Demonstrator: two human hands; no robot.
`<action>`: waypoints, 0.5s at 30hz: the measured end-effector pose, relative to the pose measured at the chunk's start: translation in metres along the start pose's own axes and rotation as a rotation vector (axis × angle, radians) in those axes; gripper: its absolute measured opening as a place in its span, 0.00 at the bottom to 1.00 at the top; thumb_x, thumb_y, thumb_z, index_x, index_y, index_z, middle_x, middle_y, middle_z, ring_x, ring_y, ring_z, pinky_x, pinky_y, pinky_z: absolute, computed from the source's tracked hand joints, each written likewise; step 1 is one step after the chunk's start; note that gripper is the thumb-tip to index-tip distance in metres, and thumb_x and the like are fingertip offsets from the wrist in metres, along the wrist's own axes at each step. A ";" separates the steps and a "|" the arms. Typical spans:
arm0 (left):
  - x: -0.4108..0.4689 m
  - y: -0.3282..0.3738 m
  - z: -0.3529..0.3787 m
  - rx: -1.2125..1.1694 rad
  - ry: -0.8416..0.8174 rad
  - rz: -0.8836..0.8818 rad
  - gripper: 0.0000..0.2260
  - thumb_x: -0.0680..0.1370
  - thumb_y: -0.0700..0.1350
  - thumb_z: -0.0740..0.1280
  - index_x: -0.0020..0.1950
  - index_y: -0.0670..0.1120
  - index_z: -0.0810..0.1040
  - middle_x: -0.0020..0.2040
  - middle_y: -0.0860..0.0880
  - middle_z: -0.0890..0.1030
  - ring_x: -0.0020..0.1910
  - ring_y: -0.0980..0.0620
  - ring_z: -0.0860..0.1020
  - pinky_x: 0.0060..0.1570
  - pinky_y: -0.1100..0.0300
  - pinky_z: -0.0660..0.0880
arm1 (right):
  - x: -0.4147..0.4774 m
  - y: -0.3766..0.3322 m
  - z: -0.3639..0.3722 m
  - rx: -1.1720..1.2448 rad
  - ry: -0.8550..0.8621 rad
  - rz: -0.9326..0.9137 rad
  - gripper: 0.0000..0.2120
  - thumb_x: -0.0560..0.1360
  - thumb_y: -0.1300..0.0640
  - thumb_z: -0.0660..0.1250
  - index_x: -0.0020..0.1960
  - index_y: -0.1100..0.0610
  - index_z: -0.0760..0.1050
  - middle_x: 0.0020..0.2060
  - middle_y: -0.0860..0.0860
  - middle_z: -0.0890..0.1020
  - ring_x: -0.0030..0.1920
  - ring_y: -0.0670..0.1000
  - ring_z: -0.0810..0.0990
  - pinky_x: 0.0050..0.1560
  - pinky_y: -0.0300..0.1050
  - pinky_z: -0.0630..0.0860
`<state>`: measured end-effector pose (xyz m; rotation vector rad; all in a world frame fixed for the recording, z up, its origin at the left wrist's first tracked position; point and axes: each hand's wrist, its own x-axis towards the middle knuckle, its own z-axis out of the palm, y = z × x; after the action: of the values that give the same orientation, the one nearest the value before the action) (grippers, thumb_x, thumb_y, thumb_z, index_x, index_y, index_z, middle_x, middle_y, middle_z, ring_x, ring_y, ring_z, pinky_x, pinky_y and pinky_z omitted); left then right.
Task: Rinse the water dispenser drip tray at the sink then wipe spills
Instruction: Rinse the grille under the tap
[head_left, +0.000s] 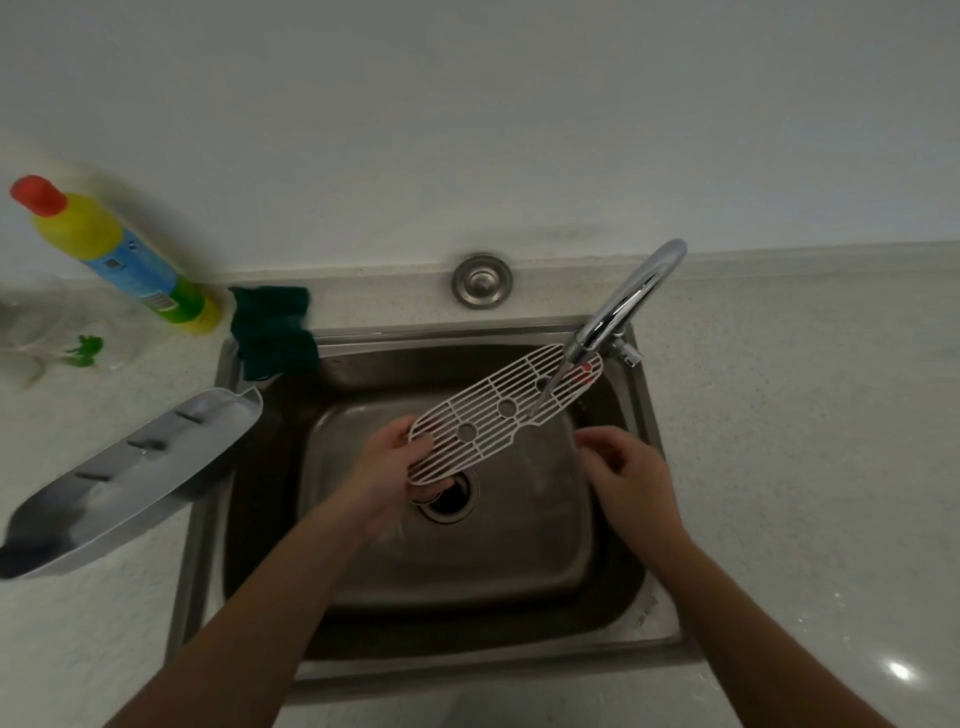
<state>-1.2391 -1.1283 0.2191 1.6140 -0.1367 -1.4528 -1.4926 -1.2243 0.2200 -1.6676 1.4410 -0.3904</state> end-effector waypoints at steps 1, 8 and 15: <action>0.000 -0.001 -0.006 -0.016 -0.010 0.000 0.12 0.85 0.38 0.61 0.65 0.45 0.79 0.56 0.42 0.87 0.53 0.44 0.86 0.43 0.51 0.86 | 0.008 0.004 -0.004 0.008 0.017 0.052 0.11 0.80 0.58 0.68 0.60 0.48 0.80 0.51 0.43 0.84 0.51 0.42 0.83 0.57 0.47 0.82; -0.005 -0.008 -0.046 -0.007 -0.036 -0.007 0.12 0.84 0.38 0.62 0.62 0.49 0.82 0.54 0.42 0.88 0.47 0.47 0.88 0.38 0.54 0.85 | 0.053 0.014 -0.013 0.018 0.064 0.161 0.15 0.83 0.61 0.61 0.65 0.49 0.79 0.57 0.50 0.84 0.53 0.48 0.83 0.60 0.57 0.81; -0.016 -0.005 -0.072 0.120 -0.033 0.121 0.14 0.83 0.39 0.65 0.63 0.53 0.84 0.58 0.45 0.87 0.55 0.45 0.86 0.44 0.55 0.85 | 0.075 0.007 -0.005 -0.090 0.073 0.102 0.18 0.83 0.61 0.59 0.71 0.52 0.75 0.66 0.55 0.79 0.65 0.57 0.78 0.67 0.56 0.74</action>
<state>-1.1865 -1.0758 0.2176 1.6483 -0.3410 -1.4009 -1.4793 -1.2946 0.1951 -1.6573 1.6114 -0.3371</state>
